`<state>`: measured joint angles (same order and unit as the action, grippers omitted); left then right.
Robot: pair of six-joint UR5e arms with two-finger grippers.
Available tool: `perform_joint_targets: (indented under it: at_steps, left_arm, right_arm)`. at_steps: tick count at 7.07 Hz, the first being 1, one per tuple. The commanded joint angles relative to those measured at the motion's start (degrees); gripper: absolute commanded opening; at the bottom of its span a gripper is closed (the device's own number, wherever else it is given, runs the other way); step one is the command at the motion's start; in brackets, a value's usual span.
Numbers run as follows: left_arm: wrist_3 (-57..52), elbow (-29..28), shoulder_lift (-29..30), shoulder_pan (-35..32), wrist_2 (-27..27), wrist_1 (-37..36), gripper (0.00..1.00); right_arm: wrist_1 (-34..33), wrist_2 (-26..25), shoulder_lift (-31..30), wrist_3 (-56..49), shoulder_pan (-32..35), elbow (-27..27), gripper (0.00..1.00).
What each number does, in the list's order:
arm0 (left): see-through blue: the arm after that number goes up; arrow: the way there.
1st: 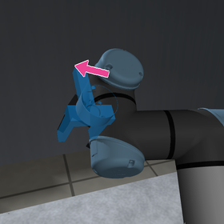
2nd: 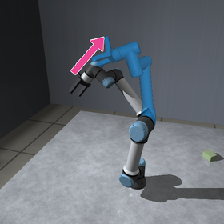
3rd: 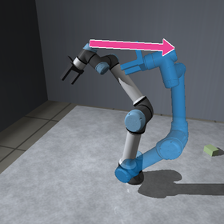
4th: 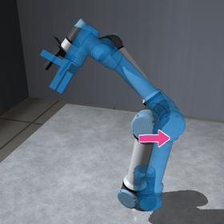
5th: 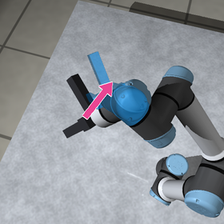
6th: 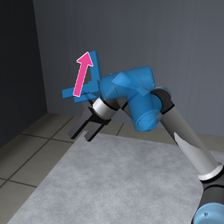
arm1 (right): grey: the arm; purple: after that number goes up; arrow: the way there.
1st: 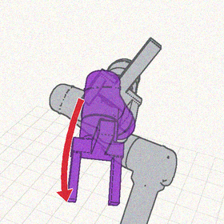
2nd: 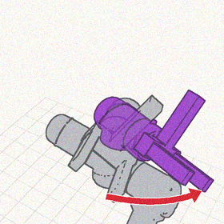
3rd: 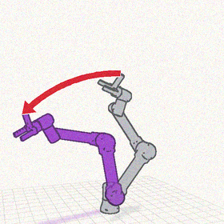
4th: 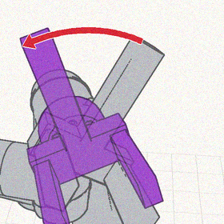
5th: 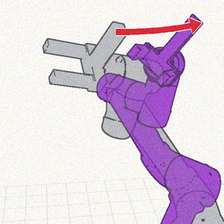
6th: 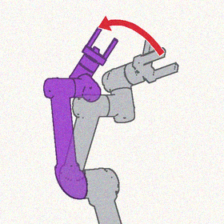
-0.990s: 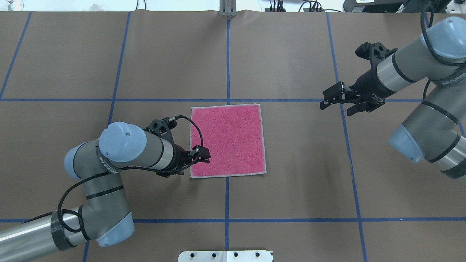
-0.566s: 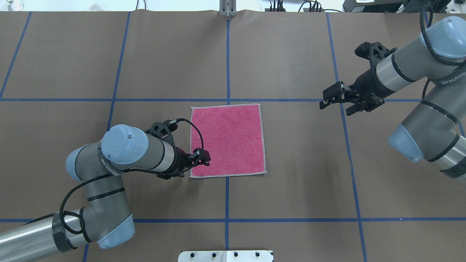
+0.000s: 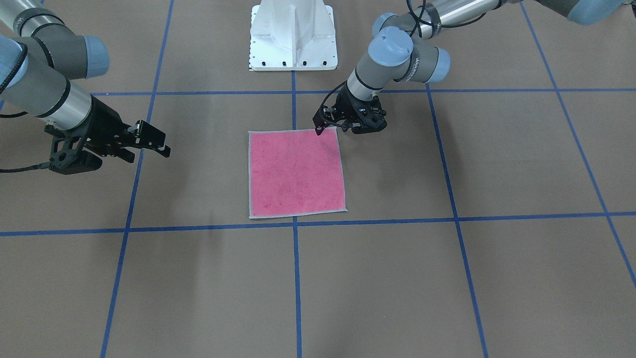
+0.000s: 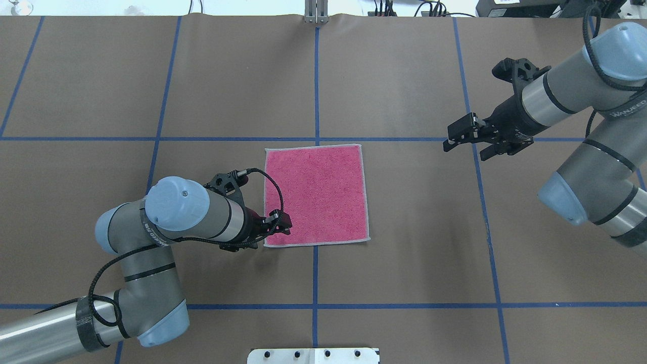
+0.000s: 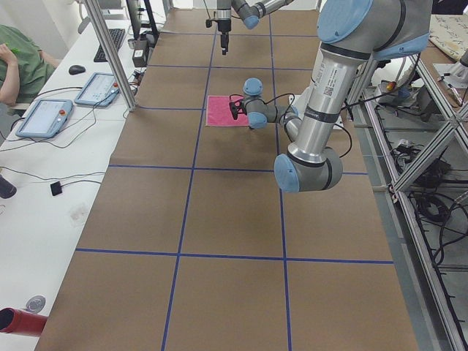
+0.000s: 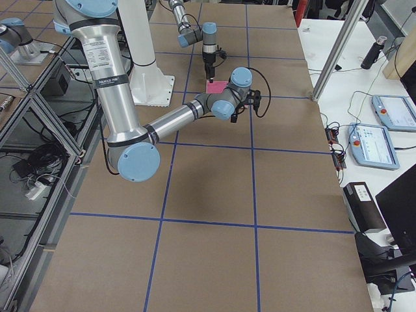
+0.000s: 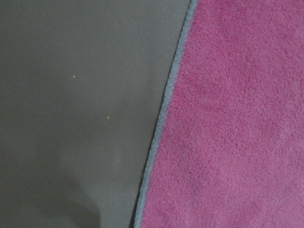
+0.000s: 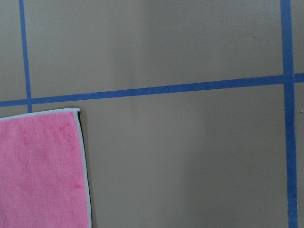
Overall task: Fold towel twice with both arms
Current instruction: 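Grasp the pink towel's near corner with the left gripper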
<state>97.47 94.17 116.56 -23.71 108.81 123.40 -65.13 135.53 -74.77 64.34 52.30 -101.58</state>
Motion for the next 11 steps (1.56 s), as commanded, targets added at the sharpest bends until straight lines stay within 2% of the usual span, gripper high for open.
perform_joint_targets:
  at_steps: [1,7,10,11]
  left_arm:
    - [0.0,-0.1,0.2,0.1,0.1,0.0,0.82]
    - [0.4,0.0,0.4,0.2,0.1,0.0,0.64]
    - [1.3,0.2,0.9,0.2,0.1,-0.1,0.47]
    - [2.4,0.3,0.9,0.2,0.0,-0.1,0.17]
  right_arm:
    - [0.0,0.0,0.1,0.0,0.0,0.0,1.0]
    - [0.2,0.3,0.2,-0.1,0.0,-0.1,1.0]
    - [0.2,0.4,0.2,-0.1,0.0,-0.1,1.0]
    - [0.2,0.4,0.2,-0.1,0.0,-0.1,1.0]
